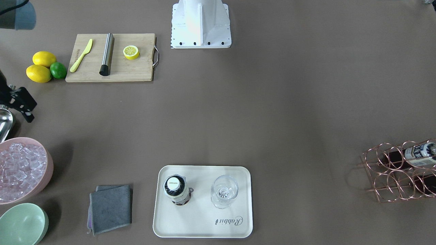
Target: Take tea from basket to plate
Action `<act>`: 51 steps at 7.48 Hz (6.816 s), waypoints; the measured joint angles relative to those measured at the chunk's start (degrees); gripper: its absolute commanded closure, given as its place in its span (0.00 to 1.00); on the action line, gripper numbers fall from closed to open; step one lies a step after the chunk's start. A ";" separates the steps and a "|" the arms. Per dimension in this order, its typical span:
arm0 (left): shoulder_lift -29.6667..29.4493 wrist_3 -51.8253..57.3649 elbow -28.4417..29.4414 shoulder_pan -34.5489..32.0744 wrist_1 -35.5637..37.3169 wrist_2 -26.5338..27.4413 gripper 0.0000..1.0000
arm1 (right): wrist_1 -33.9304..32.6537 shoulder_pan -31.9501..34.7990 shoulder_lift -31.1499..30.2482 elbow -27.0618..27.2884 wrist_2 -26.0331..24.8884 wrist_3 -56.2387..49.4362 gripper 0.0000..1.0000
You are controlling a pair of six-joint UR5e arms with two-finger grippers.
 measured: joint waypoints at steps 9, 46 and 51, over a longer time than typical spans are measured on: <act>2.50 -0.18 -4.15 0.04 -0.02 0.01 0.69 | -13.68 33.37 -14.35 -14.04 21.48 -56.82 0.00; 38.66 -85.55 -21.30 -0.49 -13.33 2.65 0.02 | -13.45 31.44 -13.80 -17.06 22.98 -56.98 0.00; 38.70 -85.52 -21.36 -0.49 -13.38 2.65 0.02 | -13.45 31.48 -13.84 -16.96 22.98 -56.97 0.00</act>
